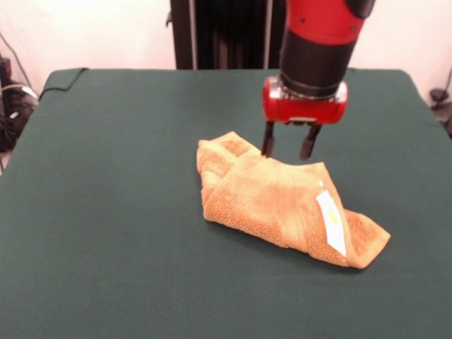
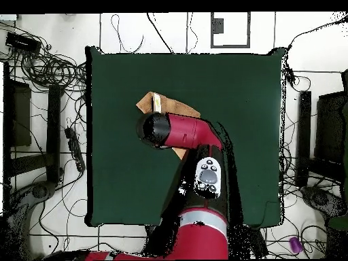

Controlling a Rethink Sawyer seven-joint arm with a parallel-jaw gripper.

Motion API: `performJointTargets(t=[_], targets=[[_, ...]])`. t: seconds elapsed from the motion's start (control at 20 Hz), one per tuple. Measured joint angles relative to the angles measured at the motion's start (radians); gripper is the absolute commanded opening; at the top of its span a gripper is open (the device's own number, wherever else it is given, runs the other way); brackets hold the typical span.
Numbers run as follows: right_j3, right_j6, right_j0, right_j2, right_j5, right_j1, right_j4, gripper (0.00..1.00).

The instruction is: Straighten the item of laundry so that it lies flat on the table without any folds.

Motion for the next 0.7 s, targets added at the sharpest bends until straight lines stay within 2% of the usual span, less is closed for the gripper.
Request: performJointTargets(t=[0.7], targets=[[-0.147, 0.000, -0.026, -0.001, 0.000, 0.139, 0.014, 1.00]])
